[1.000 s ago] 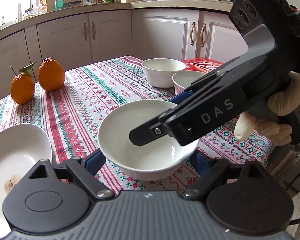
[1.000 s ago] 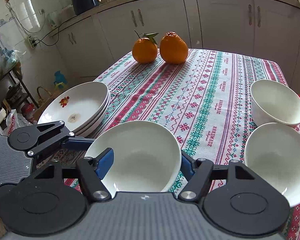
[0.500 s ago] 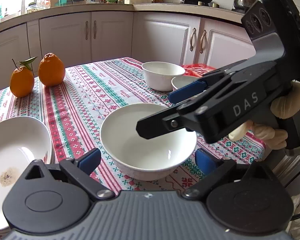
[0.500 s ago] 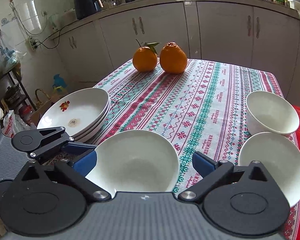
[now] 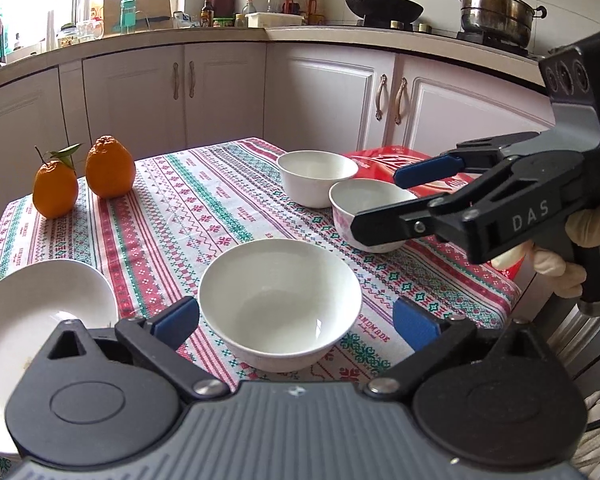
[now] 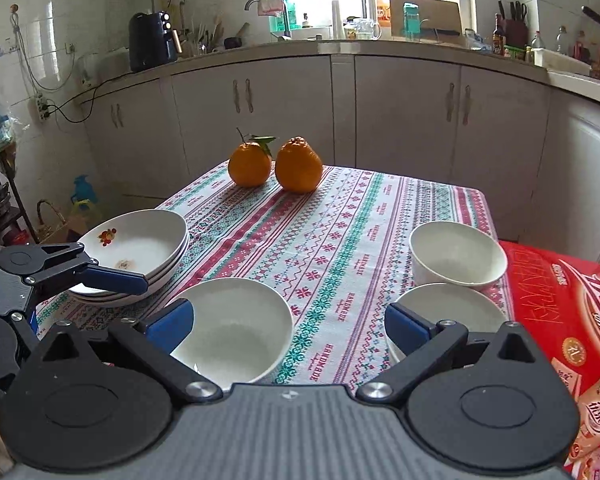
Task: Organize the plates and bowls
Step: 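Grasp a pink-patterned bowl with the left tool while the right tool holds its bowl, then bring the left tool's bowl toward the right tool's white bowl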
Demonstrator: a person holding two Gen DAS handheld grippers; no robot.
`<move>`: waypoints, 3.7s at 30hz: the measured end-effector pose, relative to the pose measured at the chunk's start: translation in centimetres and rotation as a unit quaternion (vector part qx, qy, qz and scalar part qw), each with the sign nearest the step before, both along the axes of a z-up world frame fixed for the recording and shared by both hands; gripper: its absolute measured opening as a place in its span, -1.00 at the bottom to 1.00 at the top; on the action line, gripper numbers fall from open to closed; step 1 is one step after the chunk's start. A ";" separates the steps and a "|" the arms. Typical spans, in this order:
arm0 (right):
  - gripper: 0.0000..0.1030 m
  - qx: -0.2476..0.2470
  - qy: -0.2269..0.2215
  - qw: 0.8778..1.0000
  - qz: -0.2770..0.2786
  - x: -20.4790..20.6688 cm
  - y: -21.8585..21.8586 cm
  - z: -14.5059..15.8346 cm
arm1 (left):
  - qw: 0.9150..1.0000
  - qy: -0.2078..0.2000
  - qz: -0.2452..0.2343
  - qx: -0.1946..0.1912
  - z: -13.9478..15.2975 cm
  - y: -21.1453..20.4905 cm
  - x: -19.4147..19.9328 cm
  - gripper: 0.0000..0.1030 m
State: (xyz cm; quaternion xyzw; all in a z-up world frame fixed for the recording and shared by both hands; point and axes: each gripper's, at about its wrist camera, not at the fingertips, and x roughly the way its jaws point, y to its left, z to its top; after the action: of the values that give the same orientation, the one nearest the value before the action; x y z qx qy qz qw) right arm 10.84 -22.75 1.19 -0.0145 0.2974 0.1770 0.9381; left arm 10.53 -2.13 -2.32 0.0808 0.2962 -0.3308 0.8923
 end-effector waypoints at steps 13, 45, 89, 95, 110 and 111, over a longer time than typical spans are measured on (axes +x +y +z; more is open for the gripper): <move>1.00 -0.040 -0.048 0.996 -0.064 -4.7 -4.1 0.0 | 0.993 -0.087 -0.059 0.062 3.1 -4.1 -1.3 0.99; 1.00 -0.068 -0.005 0.994 -0.086 -0.3 -8.4 -5.9 | 0.998 0.017 -0.057 0.038 0.9 -13.7 9.1 0.99; 0.60 -0.067 -0.004 0.998 -0.020 2.0 -8.9 -7.0 | 0.981 0.130 -0.122 0.080 -2.2 -17.6 15.0 0.24; 0.60 -0.068 -0.002 0.997 -0.021 2.1 -8.8 -7.0 | 0.980 0.133 -0.128 0.079 -2.1 -17.7 15.0 0.19; 0.60 -0.062 -0.003 0.998 -0.012 0.3 -8.2 -4.7 | 0.982 0.122 -0.130 0.069 0.0 -16.3 12.6 0.19; 0.60 -0.062 -0.005 0.998 -0.011 0.1 -8.1 -4.5 | 0.982 0.119 -0.130 0.067 0.2 -16.1 12.4 0.19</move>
State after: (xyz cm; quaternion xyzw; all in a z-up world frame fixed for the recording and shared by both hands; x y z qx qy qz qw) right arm 10.94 -30.80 -3.30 -0.0705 0.3032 0.1480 0.9387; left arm 22.91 -18.23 -2.08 0.1381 0.4090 -0.4303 0.7928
